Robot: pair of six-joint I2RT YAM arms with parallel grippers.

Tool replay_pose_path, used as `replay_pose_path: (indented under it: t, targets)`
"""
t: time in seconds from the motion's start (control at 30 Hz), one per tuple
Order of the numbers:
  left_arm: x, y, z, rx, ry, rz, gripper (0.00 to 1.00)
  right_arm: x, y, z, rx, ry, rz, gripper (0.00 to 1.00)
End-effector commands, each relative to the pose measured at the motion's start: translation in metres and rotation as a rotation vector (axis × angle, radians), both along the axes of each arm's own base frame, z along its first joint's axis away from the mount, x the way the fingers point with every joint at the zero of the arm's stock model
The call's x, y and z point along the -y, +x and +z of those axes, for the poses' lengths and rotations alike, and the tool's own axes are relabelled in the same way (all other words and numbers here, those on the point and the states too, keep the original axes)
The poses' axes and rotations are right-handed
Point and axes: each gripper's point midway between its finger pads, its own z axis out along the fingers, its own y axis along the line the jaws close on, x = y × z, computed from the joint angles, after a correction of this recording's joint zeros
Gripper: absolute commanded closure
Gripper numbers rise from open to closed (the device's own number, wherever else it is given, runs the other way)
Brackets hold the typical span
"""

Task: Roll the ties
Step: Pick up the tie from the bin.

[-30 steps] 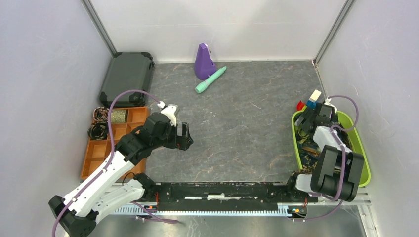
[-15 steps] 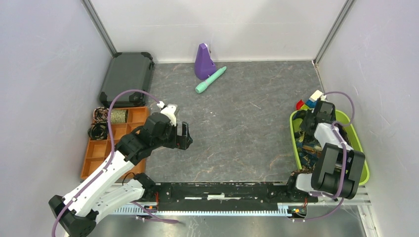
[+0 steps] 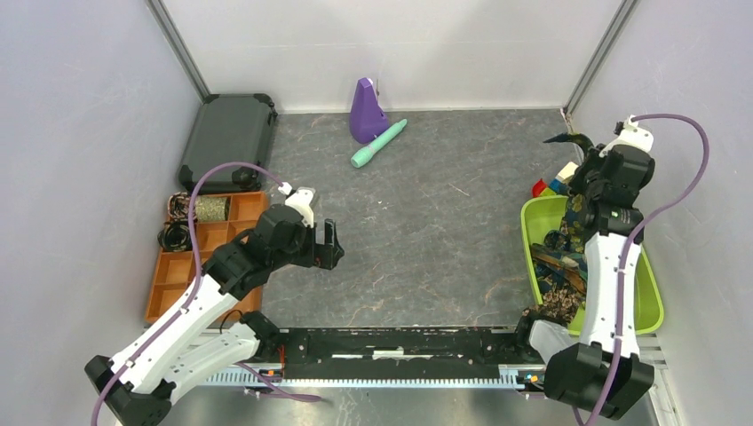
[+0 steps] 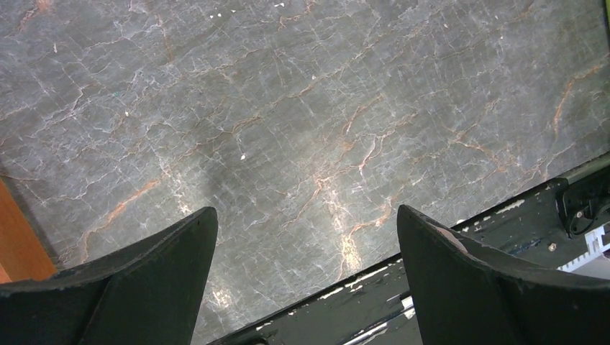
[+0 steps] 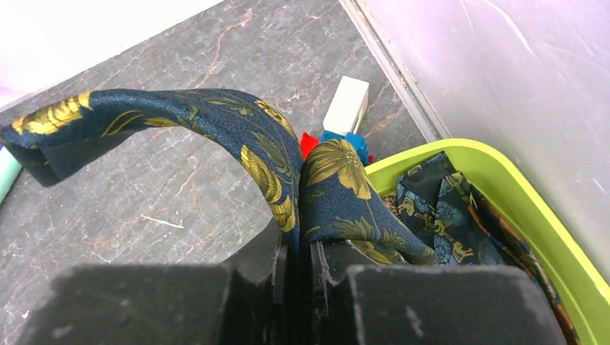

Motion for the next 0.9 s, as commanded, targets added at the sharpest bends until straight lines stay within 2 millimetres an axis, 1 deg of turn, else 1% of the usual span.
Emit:
replay_pose_path:
  t: [0.0, 0.03, 0.07, 0.13, 0.27, 0.37, 0.4, 0.43, 0.5, 0.53, 0.6, 0.73, 0.8, 0.87]
  targets:
    - [-0.002, 0.002, 0.012, 0.053, -0.004, -0.010, 0.00, -0.005, -0.009, 0.021, 0.044, -0.008, 0.003, 0.93]
    - [-0.001, 0.002, 0.012, 0.053, -0.006, -0.011, 0.00, -0.011, -0.008, 0.024, 0.070, 0.005, 0.033, 0.98]
    - [-0.001, 0.001, 0.013, 0.055, -0.008, -0.014, 0.00, -0.019, -0.008, 0.031, 0.109, 0.017, 0.063, 1.00]
    - [-0.001, 0.000, 0.014, 0.057, -0.014, -0.017, 0.00, -0.037, -0.004, 0.041, 0.159, 0.060, 0.150, 1.00]
    - [-0.001, 0.000, 0.016, 0.067, -0.020, -0.017, 0.00, -0.085, 0.006, 0.083, 0.260, 0.209, 0.384, 1.00]
    - [-0.002, 0.000, 0.018, 0.076, -0.021, -0.016, 0.00, -0.121, -0.001, 0.121, 0.350, 0.295, 0.536, 1.00]
    - [-0.002, -0.001, 0.019, 0.079, -0.025, -0.016, 0.00, -0.130, -0.006, 0.134, 0.378, 0.299, 0.566, 1.00]
    - [-0.002, -0.001, 0.019, 0.079, -0.026, -0.017, 0.00, -0.140, -0.010, 0.145, 0.396, 0.305, 0.599, 1.00]
    - [-0.002, -0.001, 0.019, 0.080, -0.027, -0.018, 0.00, -0.159, -0.020, 0.158, 0.413, 0.316, 0.672, 1.00]
    - [-0.002, -0.001, 0.020, 0.082, -0.029, -0.018, 0.00, -0.169, -0.025, 0.159, 0.407, 0.325, 0.712, 1.00]
    - [-0.002, -0.002, 0.020, 0.082, -0.030, -0.021, 0.00, -0.187, -0.034, 0.153, 0.375, 0.350, 0.780, 1.00]
    - [0.001, -0.003, 0.021, 0.084, -0.040, -0.039, 0.00, -0.222, -0.046, 0.116, 0.269, 0.436, 0.842, 1.00]
    - [0.003, -0.003, 0.021, 0.084, -0.042, -0.048, 0.00, -0.254, -0.057, 0.103, 0.243, 0.494, 0.921, 1.00]
    - [0.003, -0.003, 0.020, 0.079, -0.038, -0.048, 0.00, -0.287, -0.066, 0.102, 0.245, 0.533, 0.989, 1.00]
